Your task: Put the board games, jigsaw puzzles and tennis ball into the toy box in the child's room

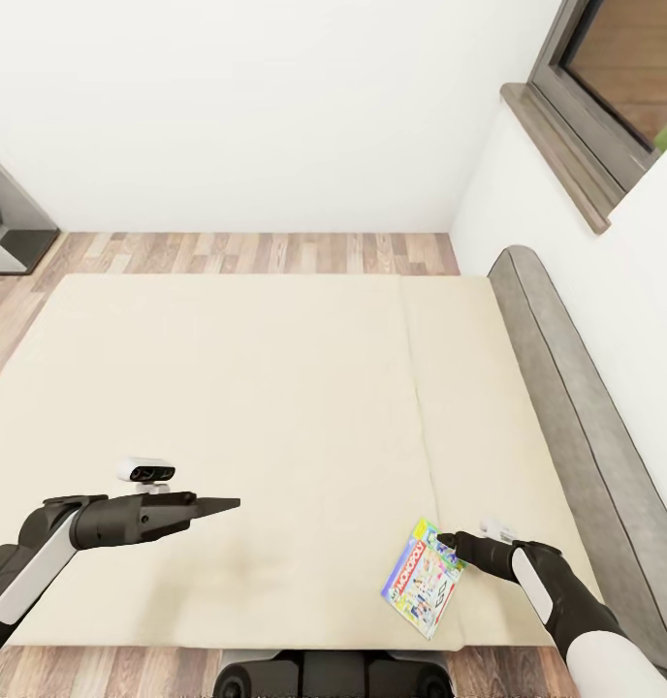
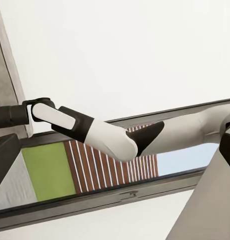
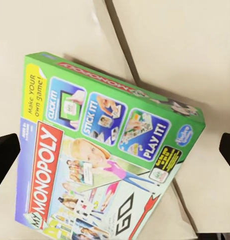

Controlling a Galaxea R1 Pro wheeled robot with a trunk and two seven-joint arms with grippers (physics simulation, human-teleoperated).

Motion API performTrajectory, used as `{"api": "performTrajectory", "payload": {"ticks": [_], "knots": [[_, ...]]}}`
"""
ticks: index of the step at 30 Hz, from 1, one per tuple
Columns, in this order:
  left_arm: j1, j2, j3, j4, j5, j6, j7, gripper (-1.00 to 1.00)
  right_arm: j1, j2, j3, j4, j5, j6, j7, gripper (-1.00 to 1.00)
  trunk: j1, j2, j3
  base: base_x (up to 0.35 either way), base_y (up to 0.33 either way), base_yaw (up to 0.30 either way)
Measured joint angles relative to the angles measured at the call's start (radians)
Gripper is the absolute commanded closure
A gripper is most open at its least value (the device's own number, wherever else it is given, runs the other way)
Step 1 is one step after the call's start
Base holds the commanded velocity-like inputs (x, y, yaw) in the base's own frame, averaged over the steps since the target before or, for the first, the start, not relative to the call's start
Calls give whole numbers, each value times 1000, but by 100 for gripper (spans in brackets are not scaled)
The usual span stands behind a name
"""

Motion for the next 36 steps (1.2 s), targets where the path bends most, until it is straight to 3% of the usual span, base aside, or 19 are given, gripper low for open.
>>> {"api": "performTrajectory", "payload": {"ticks": [36], "knots": [[0,-1,-1,0,-10,2,2,-100,-2,0,-2,2,-3,10,10,-100,0,0,-59,0,0,0]]}}
